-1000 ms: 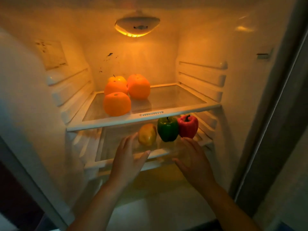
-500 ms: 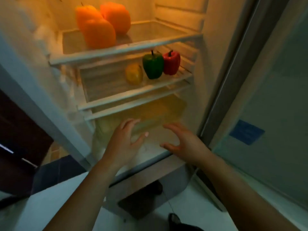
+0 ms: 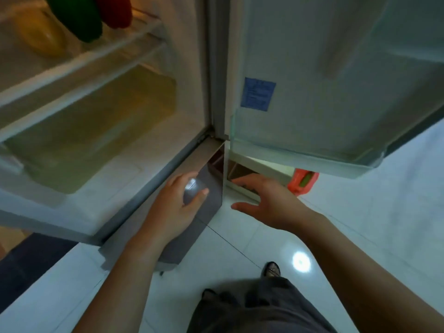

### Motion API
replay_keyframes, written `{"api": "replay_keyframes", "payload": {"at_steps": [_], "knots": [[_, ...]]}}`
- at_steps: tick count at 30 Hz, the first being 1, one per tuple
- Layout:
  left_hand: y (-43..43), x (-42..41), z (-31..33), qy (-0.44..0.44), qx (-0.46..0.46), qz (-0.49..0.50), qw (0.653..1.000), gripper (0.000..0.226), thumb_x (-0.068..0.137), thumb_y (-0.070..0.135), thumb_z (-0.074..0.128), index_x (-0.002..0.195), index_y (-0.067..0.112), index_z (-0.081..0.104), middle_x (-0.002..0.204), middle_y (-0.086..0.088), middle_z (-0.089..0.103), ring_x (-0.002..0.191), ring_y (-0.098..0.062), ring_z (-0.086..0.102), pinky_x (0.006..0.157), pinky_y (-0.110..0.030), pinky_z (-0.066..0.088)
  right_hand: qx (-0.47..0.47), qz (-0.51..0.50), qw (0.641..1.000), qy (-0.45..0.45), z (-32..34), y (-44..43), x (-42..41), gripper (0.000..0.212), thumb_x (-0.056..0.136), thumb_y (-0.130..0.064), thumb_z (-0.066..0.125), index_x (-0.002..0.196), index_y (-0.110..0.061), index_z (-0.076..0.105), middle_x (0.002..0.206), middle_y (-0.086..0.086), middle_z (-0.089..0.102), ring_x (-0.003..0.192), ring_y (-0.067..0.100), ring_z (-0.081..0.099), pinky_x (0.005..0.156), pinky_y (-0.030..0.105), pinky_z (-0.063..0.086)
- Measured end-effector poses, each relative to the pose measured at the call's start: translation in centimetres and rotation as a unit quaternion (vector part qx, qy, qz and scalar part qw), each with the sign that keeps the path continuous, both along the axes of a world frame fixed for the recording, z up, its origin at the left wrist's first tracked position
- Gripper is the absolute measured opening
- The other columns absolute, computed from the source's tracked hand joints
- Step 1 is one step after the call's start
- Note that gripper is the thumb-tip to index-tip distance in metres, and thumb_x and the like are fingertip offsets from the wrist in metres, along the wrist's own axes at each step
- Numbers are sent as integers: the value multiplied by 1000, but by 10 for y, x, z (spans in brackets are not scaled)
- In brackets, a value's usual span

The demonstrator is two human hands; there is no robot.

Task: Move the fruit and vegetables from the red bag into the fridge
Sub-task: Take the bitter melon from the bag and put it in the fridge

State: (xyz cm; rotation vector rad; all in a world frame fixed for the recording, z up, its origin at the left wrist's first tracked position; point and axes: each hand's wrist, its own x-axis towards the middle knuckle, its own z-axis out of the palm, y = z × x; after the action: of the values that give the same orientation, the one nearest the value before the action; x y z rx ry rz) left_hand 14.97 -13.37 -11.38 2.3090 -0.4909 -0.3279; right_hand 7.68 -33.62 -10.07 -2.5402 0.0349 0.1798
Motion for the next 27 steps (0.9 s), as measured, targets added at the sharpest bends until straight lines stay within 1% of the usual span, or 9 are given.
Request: {"api": "replay_keyframes", "payload": {"at_steps": [3, 7, 9, 11, 15, 19, 21, 23, 27], "knots": [[-23, -9, -4, 17, 16, -30, 999, 49, 88, 48, 52, 134, 35, 42, 141, 12, 39, 127, -4, 38, 97, -23, 32, 17, -32, 999, 19, -1, -19, -24, 52, 84, -41, 64, 131, -27, 47, 131, -7, 52, 114, 8, 51, 93, 22, 42], [-73, -30, -3, 16, 31, -71, 997, 47, 90, 44, 52, 134, 33, 42, 138, 11, 40, 126, -6, 38, 94, -22, 30, 34, -77, 996, 33, -2, -59, -61, 53, 84, -41, 64, 132, -29, 47, 131, -7, 52, 114, 9, 50, 94, 25, 43], [-108, -44, -3, 30, 18, -103, 994, 46, 90, 42, 52, 134, 33, 42, 138, 10, 39, 126, -6, 37, 94, -24, 32, 29, -100, 994, 32, -6, -87, -82, 54, 83, -43, 64, 132, -29, 47, 132, -8, 52, 115, 8, 50, 94, 22, 42], [-147, -61, -4, 52, 8, -133, 990, 46, 91, 40, 52, 135, 32, 41, 141, 9, 38, 123, -2, 34, 94, -25, 32, 29, -124, 991, 36, -8, -120, -105, 53, 83, -44, 64, 132, -30, 47, 132, -10, 51, 115, 7, 49, 90, 18, 38], [-242, -109, -8, 59, 15, -197, 979, 48, 91, 39, 52, 137, 30, 40, 144, 6, 36, 125, -6, 36, 95, -24, 33, 36, -173, 984, 27, -12, -200, -166, 51, 83, -45, 64, 130, -30, 49, 130, -11, 53, 113, 4, 50, 86, 13, 33], [-350, -165, -16, 74, 21, -230, 970, 44, 90, 39, 53, 132, 29, 45, 133, 8, 47, 119, -8, 46, 90, -25, 35, 88, -242, 966, 20, -22, -287, -238, 46, 81, -44, 66, 123, -29, 54, 120, -12, 58, 104, 5, 55, 89, 24, 47], [-402, -191, -24, 75, 26, -256, 963, 40, 90, 41, 54, 128, 30, 48, 128, 9, 51, 112, -7, 48, 89, -27, 39, 95, -271, 958, 17, -28, -327, -272, 43, 82, -44, 66, 121, -30, 55, 118, -12, 59, 103, 6, 55, 88, 25, 47], [-448, -213, -29, 78, 39, -289, 953, 42, 90, 42, 54, 129, 28, 49, 130, 6, 51, 108, -6, 47, 92, -31, 45, 95, -300, 949, 13, -30, -363, -303, 42, 83, -43, 65, 121, -30, 55, 119, -11, 59, 103, 6, 55, 88, 25, 47], [-504, -240, -28, 58, 67, -312, 946, 44, 89, 49, 52, 130, 34, 47, 128, 12, 51, 113, -5, 48, 90, -28, 41, 106, -331, 937, 30, -27, -420, -342, 43, 83, -45, 64, 122, -32, 54, 118, -15, 57, 104, 3, 54, 90, 25, 47]]}}
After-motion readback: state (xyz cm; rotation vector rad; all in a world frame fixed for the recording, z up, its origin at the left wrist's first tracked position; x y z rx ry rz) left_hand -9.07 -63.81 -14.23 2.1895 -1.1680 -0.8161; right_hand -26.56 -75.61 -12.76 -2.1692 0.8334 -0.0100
